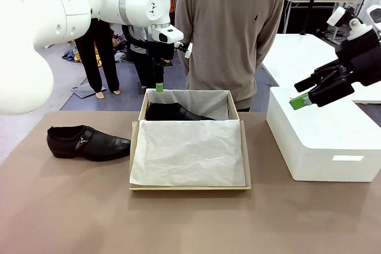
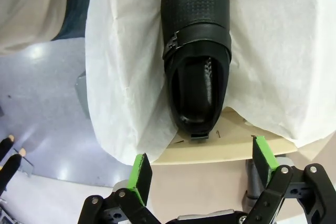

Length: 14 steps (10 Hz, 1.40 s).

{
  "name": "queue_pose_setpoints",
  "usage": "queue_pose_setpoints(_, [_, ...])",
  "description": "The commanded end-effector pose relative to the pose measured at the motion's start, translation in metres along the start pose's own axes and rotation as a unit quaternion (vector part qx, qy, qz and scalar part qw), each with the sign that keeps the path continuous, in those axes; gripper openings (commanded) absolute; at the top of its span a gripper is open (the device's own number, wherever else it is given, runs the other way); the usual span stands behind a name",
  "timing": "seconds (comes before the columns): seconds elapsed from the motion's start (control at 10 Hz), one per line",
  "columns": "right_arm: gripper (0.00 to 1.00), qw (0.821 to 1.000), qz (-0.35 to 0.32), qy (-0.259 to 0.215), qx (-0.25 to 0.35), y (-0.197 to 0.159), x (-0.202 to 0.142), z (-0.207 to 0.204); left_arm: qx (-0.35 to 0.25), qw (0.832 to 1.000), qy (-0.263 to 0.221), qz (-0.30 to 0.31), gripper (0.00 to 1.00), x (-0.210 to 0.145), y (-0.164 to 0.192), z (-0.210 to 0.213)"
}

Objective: Pack the shoes into the box.
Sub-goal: Place the other shoe of the Shoes into the Shoes Box.

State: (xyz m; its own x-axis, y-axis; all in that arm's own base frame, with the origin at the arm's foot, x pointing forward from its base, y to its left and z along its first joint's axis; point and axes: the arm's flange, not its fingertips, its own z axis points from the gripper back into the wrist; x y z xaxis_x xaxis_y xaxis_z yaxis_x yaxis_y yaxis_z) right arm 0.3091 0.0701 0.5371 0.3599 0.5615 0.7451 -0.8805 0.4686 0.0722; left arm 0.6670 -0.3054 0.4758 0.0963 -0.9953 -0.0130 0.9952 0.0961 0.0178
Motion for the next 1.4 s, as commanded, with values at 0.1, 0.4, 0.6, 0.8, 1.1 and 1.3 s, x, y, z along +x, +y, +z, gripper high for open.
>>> queue_pose_setpoints(0.1, [1.00,1.000,0.010,-0.014,0.010,-0.003,0.002,-0.002,0.011,1.000,0.000,-0.009,1.00,-0.019,-0.005,0.010])
queue_pose_setpoints(0.4, [1.00,1.000,0.010,-0.014,0.010,-0.003,0.002,-0.002,0.049,0.999,0.016,-0.010,1.00,-0.069,-0.031,0.037])
queue_pose_setpoints(0.6, [1.00,1.000,0.010,-0.014,0.010,-0.003,0.002,-0.002,0.044,0.998,-0.003,-0.038,1.00,-0.108,-0.042,0.046])
queue_pose_setpoints(0.8, [1.00,1.000,0.010,-0.014,0.010,-0.003,0.002,-0.002,0.054,0.996,0.000,-0.069,1.00,-0.149,-0.046,0.046])
queue_pose_setpoints(1.1, [1.00,1.000,0.010,-0.014,0.010,-0.003,0.002,-0.002,0.055,0.995,-0.006,-0.089,1.00,-0.188,-0.044,0.036])
queue_pose_setpoints(1.3, [1.00,1.000,0.010,-0.014,0.010,-0.003,0.002,-0.002,0.048,0.994,-0.025,-0.094,1.00,-0.203,-0.042,0.023])
